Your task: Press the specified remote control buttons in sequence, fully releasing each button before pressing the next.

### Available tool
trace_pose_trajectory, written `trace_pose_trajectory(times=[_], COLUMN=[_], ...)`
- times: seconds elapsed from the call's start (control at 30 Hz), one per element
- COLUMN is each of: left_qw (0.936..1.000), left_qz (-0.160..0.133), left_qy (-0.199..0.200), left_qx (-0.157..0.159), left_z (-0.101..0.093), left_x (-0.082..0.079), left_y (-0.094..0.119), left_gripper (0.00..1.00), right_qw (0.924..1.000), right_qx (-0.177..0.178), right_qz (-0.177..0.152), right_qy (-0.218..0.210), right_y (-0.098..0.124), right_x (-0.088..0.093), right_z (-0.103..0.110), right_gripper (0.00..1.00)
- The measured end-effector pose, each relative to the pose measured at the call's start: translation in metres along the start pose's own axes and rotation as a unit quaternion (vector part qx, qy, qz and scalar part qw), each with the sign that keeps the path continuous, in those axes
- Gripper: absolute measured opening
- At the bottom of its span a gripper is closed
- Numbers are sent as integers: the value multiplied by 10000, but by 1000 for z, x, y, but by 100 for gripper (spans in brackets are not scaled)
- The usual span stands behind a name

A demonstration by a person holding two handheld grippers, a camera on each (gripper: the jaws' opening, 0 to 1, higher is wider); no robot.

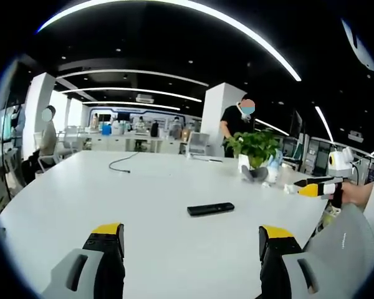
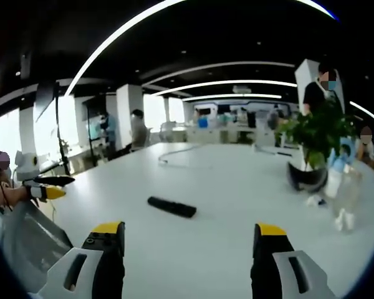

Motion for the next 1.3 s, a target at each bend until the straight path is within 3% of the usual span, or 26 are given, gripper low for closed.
trace_pose_trajectory(times=[0.53,0.77,1.03,1.17,1.3], left_qw=[10000,9998,9999,9995,9997], left_qz=[3,206,68,250,211], left_qy=[3,6,99,47,39], left_qx=[-9,58,102,188,129], left_z=[1,-1,-2,-5,-4], left_x=[1,6,2,7,6], left_y=[0,-3,-1,-3,-2], left_gripper=[93,93,93,93,93], right_qw=[10000,9999,9998,9995,9995], right_qx=[-4,39,190,277,221], right_qz=[9,-58,-23,-177,-193], right_qy=[2,-79,60,-27,-114], right_y=[-1,1,2,7,7], right_x=[1,0,0,-3,-2], right_z=[0,-3,-4,-8,-9], right_gripper=[83,83,83,83,83])
Point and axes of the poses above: the point that each gripper's makers call its tool centre point, and the gripper's own axes: y roughly backward along the fingers, z roughly to its left, x roughly out of its underside, the point moved 4 cm from there along y, roughly backward along the fingers, and after that the axes turned 6 degrees about z, right-handed, at the moved point
